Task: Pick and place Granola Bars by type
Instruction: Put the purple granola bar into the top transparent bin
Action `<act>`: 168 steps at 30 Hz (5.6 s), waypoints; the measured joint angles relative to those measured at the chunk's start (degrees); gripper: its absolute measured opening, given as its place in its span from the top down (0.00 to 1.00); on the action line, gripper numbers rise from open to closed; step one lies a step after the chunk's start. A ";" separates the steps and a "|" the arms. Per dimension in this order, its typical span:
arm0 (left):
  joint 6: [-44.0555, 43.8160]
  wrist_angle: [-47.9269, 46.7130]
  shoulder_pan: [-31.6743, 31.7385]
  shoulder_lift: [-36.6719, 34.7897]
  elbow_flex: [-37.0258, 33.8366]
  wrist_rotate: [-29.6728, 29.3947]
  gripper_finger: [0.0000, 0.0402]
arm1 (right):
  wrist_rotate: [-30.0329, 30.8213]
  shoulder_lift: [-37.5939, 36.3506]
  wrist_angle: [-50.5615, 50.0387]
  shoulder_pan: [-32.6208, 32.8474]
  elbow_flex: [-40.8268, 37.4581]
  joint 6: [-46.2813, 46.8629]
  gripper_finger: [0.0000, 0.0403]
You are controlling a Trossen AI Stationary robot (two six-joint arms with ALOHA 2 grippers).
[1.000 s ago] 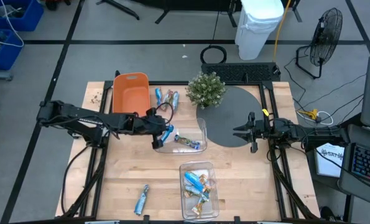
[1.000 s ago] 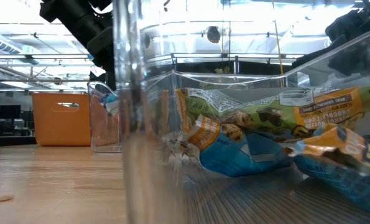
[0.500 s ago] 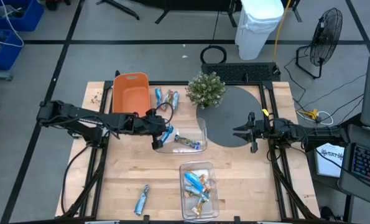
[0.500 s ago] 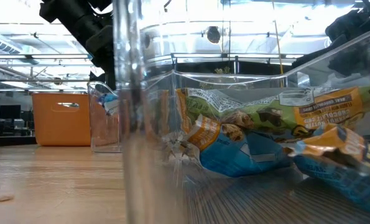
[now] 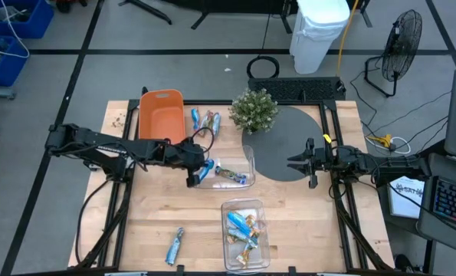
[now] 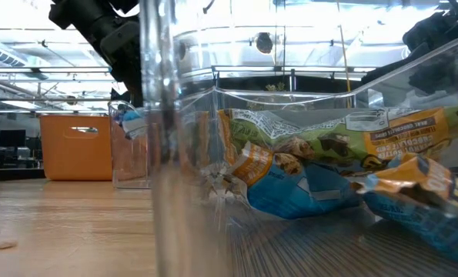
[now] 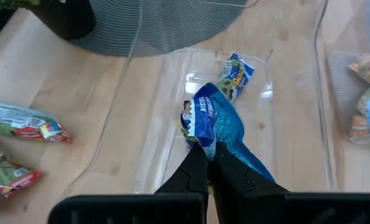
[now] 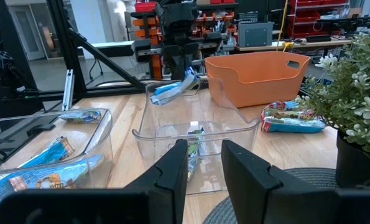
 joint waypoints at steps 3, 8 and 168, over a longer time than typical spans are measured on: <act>-0.25 -0.02 0.00 0.00 0.00 0.36 0.98 | -0.01 -0.01 0.00 0.01 -0.02 -0.01 0.78; -0.74 -0.02 0.00 0.00 0.00 0.39 0.99 | 0.00 -0.01 0.00 0.01 -0.01 0.00 0.78; -29.47 -20.14 -47.57 22.93 5.20 -6.65 0.99 | 0.00 1.39 -0.01 0.00 -0.02 -0.01 0.78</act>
